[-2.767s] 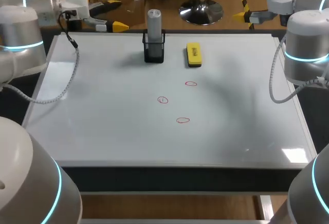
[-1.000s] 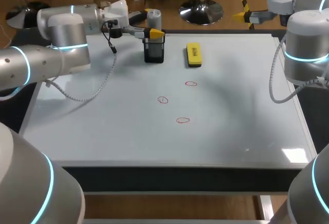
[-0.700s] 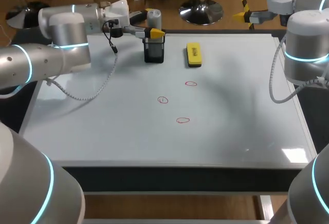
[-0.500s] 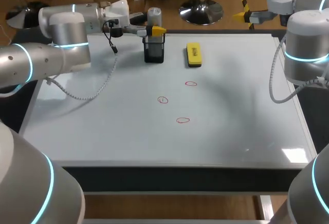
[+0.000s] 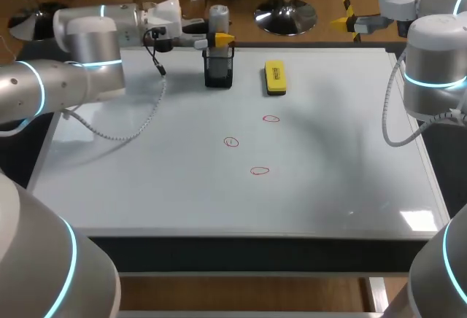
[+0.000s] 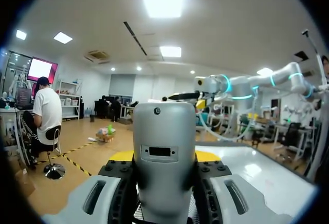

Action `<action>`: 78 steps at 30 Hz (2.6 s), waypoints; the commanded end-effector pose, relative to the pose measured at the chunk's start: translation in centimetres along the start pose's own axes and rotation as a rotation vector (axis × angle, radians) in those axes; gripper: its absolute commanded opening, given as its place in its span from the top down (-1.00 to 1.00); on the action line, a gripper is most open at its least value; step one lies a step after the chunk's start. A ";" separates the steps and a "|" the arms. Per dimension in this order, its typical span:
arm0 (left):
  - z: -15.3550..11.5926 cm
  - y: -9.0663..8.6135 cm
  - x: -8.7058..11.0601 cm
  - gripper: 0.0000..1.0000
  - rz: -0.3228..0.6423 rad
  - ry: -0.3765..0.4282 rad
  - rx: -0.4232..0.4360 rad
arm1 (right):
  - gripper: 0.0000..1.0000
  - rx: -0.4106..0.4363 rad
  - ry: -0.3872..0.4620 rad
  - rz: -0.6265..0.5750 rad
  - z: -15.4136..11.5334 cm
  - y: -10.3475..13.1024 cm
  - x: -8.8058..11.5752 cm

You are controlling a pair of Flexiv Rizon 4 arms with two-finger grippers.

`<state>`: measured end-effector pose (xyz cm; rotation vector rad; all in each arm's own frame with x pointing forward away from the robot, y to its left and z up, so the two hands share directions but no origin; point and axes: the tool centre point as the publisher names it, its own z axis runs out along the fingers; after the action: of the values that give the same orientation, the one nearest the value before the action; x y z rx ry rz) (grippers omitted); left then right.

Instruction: Pick up the inspection probe, press it on each red-marked spot on the whiteboard one by one, put down the probe, pick up the eraser, and wipe off all the red marks.

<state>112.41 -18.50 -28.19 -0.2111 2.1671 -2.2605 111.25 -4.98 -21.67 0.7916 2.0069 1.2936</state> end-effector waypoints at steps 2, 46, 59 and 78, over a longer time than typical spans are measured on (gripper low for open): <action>-0.5 -0.9 1.0 1.00 0.011 0.008 -0.008 | -1.00 0.001 0.001 0.000 0.0 0.0 0.0; -0.6 -10.2 6.6 1.00 0.053 0.080 0.069 | -1.00 0.001 0.001 0.000 0.0 0.0 0.0; -3.2 -13.4 7.1 1.00 0.070 0.058 0.078 | -1.00 0.001 0.001 0.000 0.0 0.0 0.0; -11.1 -13.0 7.0 1.00 0.126 0.024 0.080 | -1.00 0.001 0.001 0.000 0.0 0.0 0.0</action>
<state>105.77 -8.62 -15.03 -0.0509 2.0287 -2.2828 111.26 -4.98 -21.67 0.7916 2.0069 1.2935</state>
